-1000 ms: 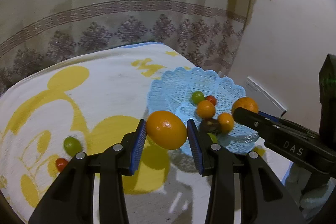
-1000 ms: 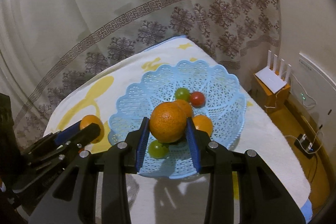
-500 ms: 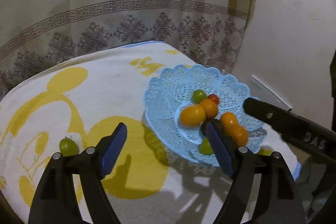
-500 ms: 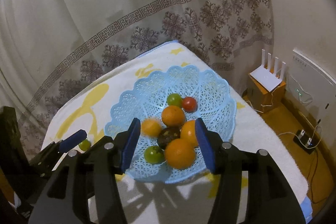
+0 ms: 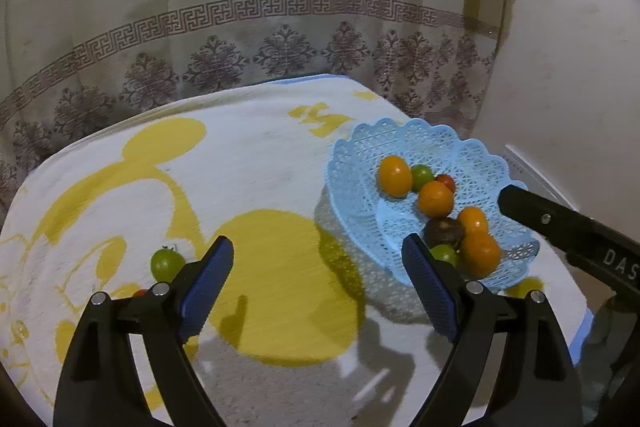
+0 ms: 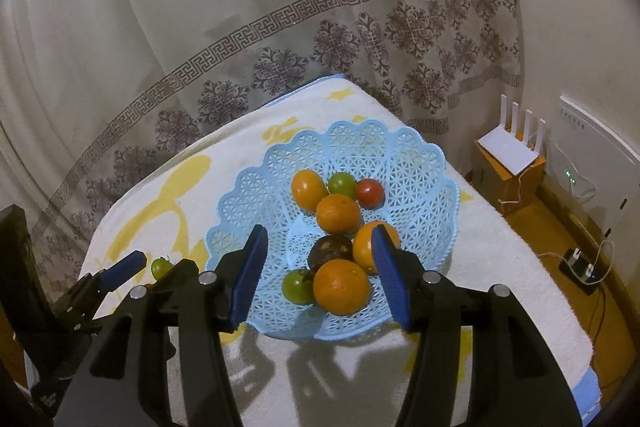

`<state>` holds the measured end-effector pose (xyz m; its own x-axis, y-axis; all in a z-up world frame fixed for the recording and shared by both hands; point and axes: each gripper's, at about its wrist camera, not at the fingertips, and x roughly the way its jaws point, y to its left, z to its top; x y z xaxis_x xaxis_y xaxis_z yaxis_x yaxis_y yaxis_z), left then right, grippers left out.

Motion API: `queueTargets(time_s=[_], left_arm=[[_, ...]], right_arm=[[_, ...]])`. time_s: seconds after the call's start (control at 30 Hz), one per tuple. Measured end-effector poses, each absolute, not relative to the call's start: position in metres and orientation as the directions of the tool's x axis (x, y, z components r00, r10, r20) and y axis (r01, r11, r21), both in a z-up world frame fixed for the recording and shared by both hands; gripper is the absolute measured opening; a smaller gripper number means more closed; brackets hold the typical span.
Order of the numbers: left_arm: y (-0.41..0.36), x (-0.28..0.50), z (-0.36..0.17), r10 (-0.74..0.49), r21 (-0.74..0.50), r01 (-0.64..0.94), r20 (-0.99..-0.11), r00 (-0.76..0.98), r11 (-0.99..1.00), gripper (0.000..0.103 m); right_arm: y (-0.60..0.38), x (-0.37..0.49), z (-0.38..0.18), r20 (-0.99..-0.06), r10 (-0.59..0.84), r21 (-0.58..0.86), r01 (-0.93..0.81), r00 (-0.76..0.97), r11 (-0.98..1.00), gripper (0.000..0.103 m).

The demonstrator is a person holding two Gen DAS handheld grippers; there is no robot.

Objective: Organize fruits
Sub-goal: 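Return the left tool to the towel and grasp the red cherry tomato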

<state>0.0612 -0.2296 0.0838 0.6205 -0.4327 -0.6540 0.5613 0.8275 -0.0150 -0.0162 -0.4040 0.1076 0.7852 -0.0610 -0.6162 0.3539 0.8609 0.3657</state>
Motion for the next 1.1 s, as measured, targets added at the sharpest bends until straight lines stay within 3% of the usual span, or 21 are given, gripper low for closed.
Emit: queueTargets(time_s=[1.1], left_arm=[[-0.141, 0.081, 0.076, -0.3, -0.015, 0.391, -0.669, 0.68, 0.92, 0.086]], right_arm=[[-0.367, -0.011, 0.105, -0.599, -0.014, 0.317, 0.254, 0.8, 0.914, 0.064]])
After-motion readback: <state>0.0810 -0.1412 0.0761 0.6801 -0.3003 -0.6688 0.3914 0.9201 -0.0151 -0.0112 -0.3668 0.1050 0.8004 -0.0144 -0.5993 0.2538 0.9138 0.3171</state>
